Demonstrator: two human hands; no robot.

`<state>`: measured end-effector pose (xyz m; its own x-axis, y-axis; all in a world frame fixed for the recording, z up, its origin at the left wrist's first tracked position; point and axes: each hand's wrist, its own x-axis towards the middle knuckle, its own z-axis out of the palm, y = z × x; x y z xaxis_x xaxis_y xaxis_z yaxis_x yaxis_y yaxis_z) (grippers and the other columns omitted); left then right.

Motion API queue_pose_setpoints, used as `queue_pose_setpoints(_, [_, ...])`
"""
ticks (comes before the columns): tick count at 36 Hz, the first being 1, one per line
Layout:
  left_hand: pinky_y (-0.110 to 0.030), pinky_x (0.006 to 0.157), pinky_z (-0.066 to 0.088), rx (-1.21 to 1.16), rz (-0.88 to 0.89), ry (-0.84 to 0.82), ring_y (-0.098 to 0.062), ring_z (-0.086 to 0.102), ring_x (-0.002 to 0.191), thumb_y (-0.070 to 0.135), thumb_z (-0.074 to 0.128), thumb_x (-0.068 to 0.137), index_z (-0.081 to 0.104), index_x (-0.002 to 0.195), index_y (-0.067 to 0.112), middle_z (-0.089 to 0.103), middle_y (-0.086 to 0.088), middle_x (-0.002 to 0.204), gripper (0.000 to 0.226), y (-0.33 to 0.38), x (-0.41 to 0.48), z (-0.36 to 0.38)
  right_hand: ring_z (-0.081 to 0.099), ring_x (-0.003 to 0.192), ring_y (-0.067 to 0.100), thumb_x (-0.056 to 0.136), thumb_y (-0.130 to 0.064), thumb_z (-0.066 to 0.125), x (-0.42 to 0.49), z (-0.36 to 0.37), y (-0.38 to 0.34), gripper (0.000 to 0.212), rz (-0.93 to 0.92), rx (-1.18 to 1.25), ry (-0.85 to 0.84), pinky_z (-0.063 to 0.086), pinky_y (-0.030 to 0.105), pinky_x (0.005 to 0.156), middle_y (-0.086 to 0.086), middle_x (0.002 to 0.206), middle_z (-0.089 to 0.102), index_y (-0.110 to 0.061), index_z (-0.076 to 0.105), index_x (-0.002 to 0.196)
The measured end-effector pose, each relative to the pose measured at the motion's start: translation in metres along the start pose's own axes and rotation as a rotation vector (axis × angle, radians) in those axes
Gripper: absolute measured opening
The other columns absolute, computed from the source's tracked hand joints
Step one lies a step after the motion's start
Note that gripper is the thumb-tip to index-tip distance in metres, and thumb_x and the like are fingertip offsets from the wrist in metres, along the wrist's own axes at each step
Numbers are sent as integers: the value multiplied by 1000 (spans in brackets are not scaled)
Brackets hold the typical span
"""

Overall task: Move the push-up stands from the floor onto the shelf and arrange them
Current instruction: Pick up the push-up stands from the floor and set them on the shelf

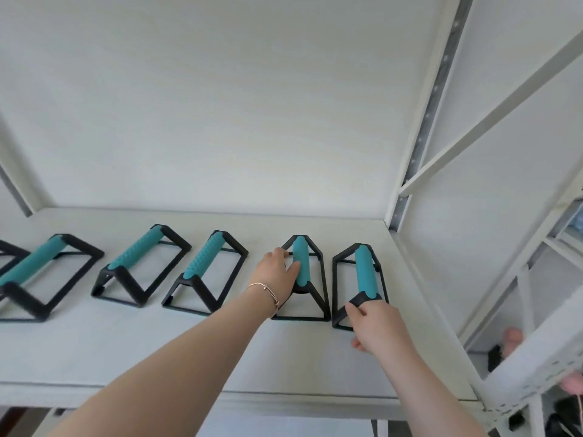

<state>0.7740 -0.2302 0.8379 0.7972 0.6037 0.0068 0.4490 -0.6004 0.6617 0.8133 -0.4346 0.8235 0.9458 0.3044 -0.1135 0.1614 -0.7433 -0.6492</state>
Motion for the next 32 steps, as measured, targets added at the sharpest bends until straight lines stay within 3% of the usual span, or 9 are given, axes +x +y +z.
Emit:
queue_pose_setpoints(5, [-35,90,49,33,34,8,-23,57,103,41,47,97,47,132,17,56,-6,120,43,-5,-1,-3,69,67,24,97,-38,51,0,9,8,36,-108,-83,100,60,40,67,6,80,65,-12,62,74])
queue_pose_setpoints(13, [-34,86,49,27,51,24,-20,56,92,40,46,98,48,131,16,59,-4,109,41,-5,-6,-1,69,67,24,98,-39,50,8,9,12,39,-133,-74,132,59,41,67,8,75,67,-8,64,78])
queue_pose_setpoints(19, [-31,77,47,24,37,30,-19,57,90,41,45,99,48,131,18,60,1,100,40,-4,-11,0,62,59,28,97,-40,55,1,8,17,43,-195,-98,183,56,40,61,8,63,63,-14,53,63])
queue_pose_setpoints(23, [-31,77,46,12,40,33,-18,56,89,43,46,97,48,130,18,58,2,96,41,-5,-15,0,57,57,23,95,-41,59,-8,4,14,43,-265,-148,227,50,33,54,4,61,60,-12,55,64])
queue_pose_setpoints(28, [-37,94,47,173,132,96,-24,51,113,44,45,98,47,134,17,56,-4,125,45,-13,-24,-10,46,53,26,91,-30,66,-10,2,-11,39,-438,-136,393,40,32,48,-1,55,47,-13,48,61])
queue_pose_setpoints(32, [-39,105,35,412,191,214,-27,39,128,44,40,99,44,136,20,49,-3,135,45,-26,-30,-32,56,69,24,88,-32,68,-2,9,-47,19,-546,-136,468,49,34,55,-1,76,60,-14,65,86])
